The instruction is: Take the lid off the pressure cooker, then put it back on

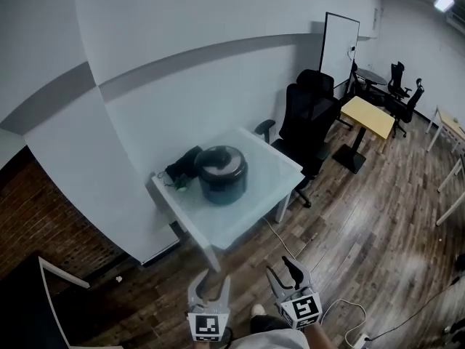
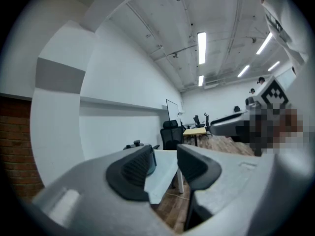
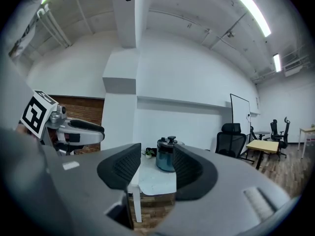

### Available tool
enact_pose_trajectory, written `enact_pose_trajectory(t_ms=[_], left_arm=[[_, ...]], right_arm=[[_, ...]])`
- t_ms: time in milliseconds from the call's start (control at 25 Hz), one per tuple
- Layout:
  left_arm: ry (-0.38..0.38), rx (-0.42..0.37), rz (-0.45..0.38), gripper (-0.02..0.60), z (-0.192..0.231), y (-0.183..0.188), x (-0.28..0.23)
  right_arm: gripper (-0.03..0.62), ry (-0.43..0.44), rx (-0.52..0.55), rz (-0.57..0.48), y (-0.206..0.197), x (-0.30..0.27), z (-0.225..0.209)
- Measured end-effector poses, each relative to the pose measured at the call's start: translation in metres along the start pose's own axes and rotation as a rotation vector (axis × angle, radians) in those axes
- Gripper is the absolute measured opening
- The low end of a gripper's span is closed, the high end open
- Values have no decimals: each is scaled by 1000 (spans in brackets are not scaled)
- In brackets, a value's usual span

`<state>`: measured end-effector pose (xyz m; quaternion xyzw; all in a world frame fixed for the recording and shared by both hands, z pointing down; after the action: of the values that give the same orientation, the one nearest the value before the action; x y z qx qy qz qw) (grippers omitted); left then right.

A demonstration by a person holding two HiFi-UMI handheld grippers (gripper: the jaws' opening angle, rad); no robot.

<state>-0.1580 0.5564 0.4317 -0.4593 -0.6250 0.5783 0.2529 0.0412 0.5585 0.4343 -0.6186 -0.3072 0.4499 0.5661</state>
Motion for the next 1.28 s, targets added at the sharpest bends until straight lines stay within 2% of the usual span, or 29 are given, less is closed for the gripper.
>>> enact_pose_trajectory(t_ms=[680, 1280], left_arm=[[59, 0, 41, 170, 10, 26, -118], [76, 5, 38, 170, 27, 32, -173]], right_arm=[[189, 93, -8, 10, 10, -93, -94], [189, 114, -9, 19, 13, -143, -129]])
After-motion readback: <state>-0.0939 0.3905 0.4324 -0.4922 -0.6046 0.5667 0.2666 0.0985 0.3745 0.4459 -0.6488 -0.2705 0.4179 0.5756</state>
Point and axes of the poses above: the fingertips, and each gripper's own axes: x backward along the fingers, z to its left, y out of its top, the point moved 6 cm from there along x, backward along the fingers, and after that the axes turned 8 degrees about z, right-handed, at the moved point
